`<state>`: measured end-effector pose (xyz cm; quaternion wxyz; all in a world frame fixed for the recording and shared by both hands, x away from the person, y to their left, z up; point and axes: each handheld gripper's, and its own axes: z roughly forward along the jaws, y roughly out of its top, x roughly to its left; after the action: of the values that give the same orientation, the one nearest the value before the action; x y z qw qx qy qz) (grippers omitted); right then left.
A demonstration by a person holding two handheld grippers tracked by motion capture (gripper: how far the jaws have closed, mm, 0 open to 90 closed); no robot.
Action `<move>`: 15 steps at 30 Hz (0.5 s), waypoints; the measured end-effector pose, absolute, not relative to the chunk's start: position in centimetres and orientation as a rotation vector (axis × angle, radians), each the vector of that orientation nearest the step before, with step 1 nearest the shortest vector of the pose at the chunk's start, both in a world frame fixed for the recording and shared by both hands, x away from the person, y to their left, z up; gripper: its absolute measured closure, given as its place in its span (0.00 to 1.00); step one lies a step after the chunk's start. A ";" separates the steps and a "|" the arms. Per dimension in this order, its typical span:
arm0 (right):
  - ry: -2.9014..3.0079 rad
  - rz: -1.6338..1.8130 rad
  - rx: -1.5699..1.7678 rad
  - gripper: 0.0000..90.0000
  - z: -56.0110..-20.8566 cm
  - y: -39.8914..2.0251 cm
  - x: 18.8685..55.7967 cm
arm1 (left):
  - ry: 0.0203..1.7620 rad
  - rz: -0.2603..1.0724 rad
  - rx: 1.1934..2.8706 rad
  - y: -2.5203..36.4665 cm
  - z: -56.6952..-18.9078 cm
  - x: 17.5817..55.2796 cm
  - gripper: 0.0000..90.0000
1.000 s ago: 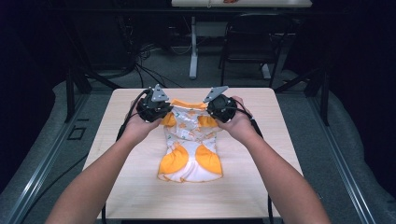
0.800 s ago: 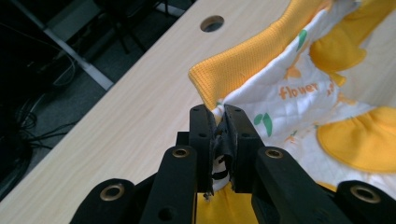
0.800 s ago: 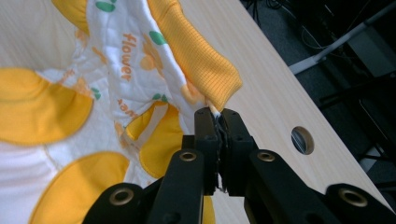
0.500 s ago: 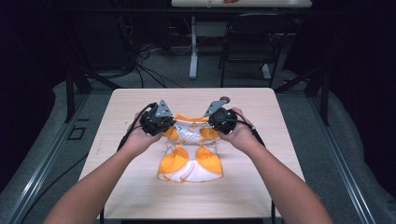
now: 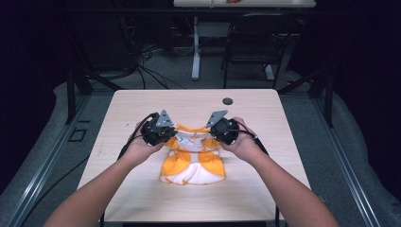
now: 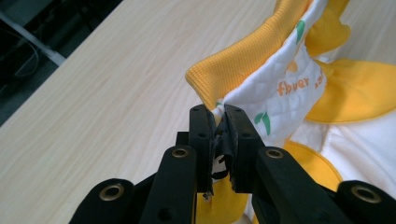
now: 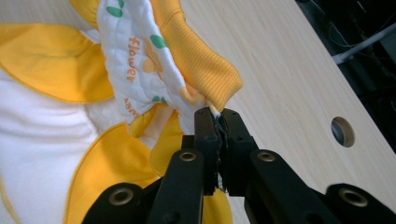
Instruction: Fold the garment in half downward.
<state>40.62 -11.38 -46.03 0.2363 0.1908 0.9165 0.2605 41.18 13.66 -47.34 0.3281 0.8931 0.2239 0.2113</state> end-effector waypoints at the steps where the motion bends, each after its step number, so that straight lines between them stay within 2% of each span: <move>1: 2.517 0.712 0.523 0.96 -46.1 -11.4 40.5 | 0.589 0.537 2.345 13.7 -47.4 41.1 0.92; 15: 2.552 0.711 0.497 0.96 -46.5 -11.2 39.2 | 0.576 0.508 2.369 13.6 -48.0 40.2 0.92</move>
<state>39.24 -11.23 -46.48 0.2214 0.1797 0.9233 0.2572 40.24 13.58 -47.98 0.3201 0.9012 0.2193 0.1932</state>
